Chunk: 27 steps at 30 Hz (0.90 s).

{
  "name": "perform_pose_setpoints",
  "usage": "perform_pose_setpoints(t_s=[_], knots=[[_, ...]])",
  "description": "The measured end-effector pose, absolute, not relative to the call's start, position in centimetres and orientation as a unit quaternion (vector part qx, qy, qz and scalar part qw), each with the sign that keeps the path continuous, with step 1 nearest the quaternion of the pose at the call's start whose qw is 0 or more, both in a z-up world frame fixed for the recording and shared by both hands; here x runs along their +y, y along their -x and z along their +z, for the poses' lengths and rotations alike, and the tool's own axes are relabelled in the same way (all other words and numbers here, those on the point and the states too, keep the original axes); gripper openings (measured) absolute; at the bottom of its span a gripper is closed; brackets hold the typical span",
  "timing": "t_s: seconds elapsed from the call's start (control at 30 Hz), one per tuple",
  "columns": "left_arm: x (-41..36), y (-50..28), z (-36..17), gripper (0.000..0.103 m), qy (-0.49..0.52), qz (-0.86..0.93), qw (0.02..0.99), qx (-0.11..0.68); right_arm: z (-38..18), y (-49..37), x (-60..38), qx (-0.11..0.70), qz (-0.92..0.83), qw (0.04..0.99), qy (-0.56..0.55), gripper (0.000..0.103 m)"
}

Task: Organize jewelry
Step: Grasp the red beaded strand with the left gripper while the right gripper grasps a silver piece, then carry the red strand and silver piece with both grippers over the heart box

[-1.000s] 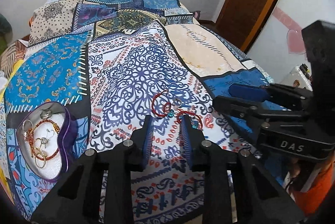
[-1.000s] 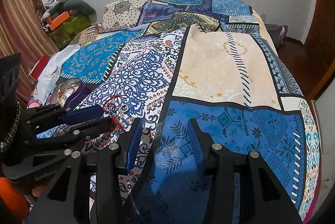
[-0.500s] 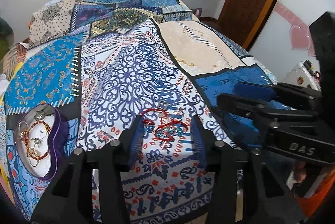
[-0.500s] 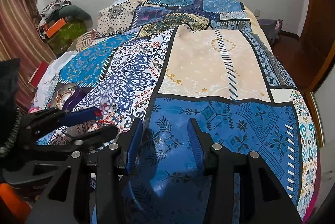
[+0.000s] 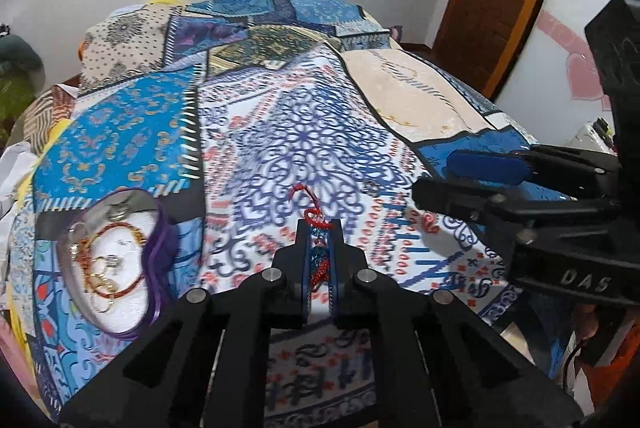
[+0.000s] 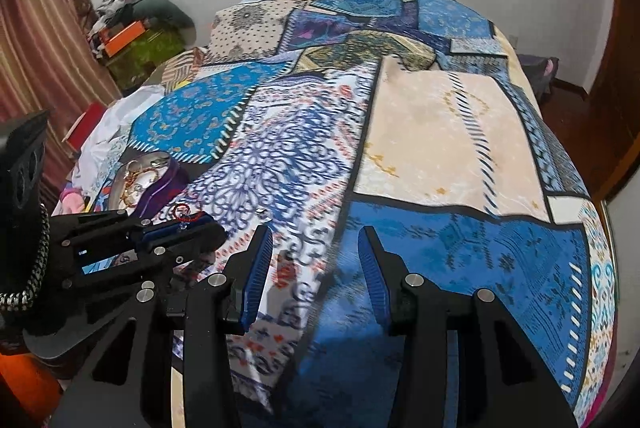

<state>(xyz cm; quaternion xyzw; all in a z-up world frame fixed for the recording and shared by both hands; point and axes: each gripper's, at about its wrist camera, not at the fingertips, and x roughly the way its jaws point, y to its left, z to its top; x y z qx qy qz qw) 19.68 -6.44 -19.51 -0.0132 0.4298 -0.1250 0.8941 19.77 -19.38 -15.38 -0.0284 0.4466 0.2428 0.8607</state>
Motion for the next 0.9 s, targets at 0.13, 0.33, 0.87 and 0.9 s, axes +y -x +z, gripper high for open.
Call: perform_pose_setpoints(t_s=[0.13, 0.33, 0.87, 0.9], knots=[[-5.2, -19.3, -18.9, 0.006, 0.019, -0.111, 0.902, 0.417, -15.9, -20.2, -17.6, 0.452, 0.257, 0.853, 0.051, 0.041], [-3.6, -19.1, -17.8, 0.006, 0.029, -0.099, 0.910, 0.401, -16.4, -20.5, -16.3, 0.451, 0.266, 0.850, 0.053, 0.036], [-2.9, -17.3, -15.5, 0.006, 0.031, -0.085, 0.921, 0.379, -16.2, -19.9, -16.3, 0.449, 0.246, 0.857, 0.055, 0.008], [-2.7, -17.2, -15.3, 0.006, 0.032, -0.084, 0.922, 0.377, -16.0, -19.6, -16.4, 0.446, 0.246, 0.859, 0.053, 0.008]])
